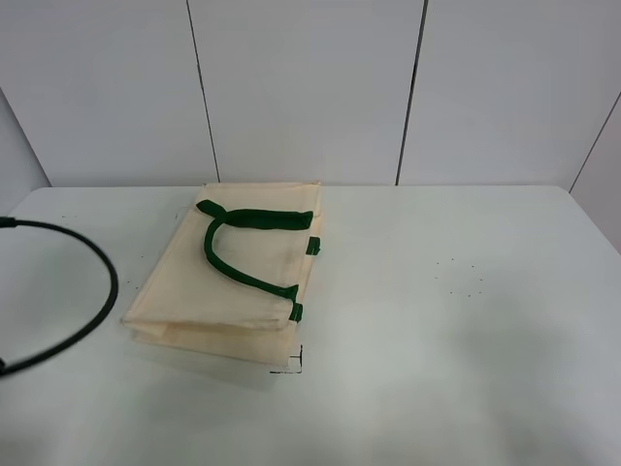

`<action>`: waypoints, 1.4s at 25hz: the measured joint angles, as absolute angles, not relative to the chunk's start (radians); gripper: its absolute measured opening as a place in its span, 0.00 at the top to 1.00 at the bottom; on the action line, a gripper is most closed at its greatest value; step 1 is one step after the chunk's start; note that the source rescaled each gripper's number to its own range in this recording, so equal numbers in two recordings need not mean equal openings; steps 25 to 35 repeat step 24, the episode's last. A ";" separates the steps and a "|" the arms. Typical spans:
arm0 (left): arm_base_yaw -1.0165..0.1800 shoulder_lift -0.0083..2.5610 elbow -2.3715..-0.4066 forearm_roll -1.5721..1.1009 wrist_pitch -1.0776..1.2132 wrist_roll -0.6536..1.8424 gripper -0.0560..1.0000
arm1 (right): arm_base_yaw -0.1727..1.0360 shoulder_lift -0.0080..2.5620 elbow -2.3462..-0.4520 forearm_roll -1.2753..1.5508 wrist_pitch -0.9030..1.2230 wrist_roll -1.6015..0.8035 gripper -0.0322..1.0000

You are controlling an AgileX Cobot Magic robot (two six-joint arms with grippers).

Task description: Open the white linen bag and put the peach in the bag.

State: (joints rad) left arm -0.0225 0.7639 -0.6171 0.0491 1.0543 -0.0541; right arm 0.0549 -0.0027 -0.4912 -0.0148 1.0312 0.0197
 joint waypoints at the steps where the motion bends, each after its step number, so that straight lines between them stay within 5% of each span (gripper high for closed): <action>1: -0.023 0.700 -0.590 0.049 1.050 -0.047 0.06 | 0.055 -0.003 -0.491 -0.015 1.031 0.020 0.00; 15: -0.023 0.027 -0.495 0.044 1.052 -0.010 0.08 | 0.055 -0.003 -0.491 -0.015 1.031 0.020 0.00; 35: -0.023 -0.002 -0.495 0.026 1.056 0.000 0.08 | 0.055 -0.003 -0.491 -0.015 1.031 0.020 0.00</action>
